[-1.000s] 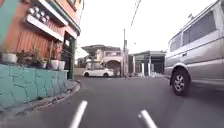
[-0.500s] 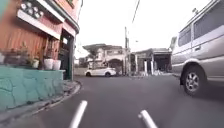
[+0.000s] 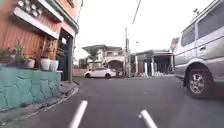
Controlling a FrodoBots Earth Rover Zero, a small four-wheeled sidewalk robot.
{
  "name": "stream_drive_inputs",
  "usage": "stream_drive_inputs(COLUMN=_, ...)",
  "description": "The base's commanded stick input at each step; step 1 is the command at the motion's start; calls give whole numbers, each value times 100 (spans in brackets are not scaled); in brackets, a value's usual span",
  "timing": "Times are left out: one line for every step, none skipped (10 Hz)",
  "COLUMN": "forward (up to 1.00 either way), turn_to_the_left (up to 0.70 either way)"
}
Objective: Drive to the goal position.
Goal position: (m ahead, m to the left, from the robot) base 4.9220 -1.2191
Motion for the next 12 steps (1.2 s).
stream_drive_inputs(forward=85, turn_to_the_left=-34)
stream_drive_inputs(forward=85, turn_to_the_left=-24)
stream_drive_inputs(forward=85, turn_to_the_left=-1)
stream_drive_inputs(forward=85, turn_to_the_left=0)
stream_drive_inputs(forward=85, turn_to_the_left=0)
stream_drive_inputs(forward=85, turn_to_the_left=0)
stream_drive_inputs(forward=85, turn_to_the_left=0)
stream_drive_inputs(forward=85, turn_to_the_left=0)
stream_drive_inputs(forward=85, turn_to_the_left=0)
stream_drive_inputs(forward=85, turn_to_the_left=0)
stream_drive_inputs(forward=85, turn_to_the_left=0)
stream_drive_inputs(forward=85, turn_to_the_left=0)
